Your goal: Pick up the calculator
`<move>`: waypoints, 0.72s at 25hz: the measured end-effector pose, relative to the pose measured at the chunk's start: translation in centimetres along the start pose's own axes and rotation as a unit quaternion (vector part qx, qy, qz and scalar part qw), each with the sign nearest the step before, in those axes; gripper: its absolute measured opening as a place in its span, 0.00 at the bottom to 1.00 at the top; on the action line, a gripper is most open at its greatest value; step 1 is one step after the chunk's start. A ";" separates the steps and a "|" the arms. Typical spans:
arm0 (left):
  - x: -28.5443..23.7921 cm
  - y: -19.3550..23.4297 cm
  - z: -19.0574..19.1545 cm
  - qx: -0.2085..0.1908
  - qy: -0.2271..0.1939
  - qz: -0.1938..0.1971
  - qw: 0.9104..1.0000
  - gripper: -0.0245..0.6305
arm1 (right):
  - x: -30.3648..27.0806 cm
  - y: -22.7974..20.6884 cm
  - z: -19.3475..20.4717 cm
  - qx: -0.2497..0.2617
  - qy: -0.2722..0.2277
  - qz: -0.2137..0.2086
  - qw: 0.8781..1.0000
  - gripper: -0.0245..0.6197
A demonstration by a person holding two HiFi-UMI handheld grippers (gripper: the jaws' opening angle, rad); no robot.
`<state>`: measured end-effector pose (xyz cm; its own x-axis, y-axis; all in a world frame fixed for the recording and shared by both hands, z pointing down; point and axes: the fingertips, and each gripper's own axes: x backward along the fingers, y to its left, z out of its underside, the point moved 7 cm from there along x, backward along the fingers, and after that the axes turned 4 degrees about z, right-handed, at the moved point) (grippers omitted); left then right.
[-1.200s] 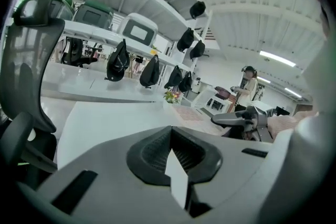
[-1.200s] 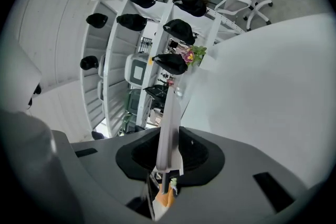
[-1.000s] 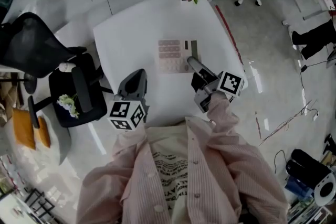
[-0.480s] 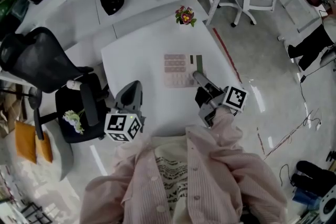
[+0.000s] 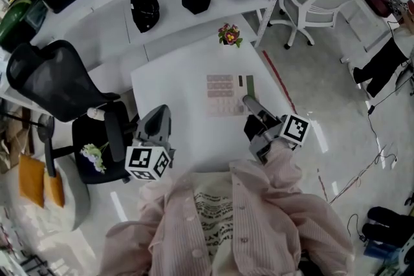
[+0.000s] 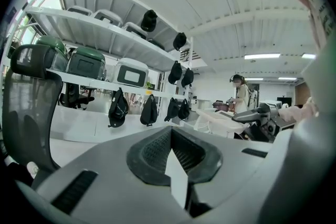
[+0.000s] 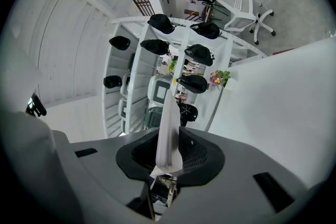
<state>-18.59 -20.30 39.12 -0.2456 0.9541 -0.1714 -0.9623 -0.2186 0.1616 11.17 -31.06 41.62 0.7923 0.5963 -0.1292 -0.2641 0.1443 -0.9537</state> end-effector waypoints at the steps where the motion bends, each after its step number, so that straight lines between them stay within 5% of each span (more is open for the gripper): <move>1: 0.2 0.1 -0.1 -0.001 -0.002 -0.001 1.000 0.04 | 0.1 0.2 0.0 0.000 -0.002 -0.004 1.000 0.15; 18: 2.4 0.4 -0.8 -0.010 -0.022 -0.009 1.000 0.04 | 1.4 2.1 0.6 -0.020 -0.019 -0.056 0.998 0.15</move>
<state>-19.69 -18.27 38.00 -0.2235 0.9659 -0.1309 -0.9688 -0.2053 0.1388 11.36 -29.44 39.60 0.7934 0.6086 -0.0115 -0.1526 0.1805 -0.9717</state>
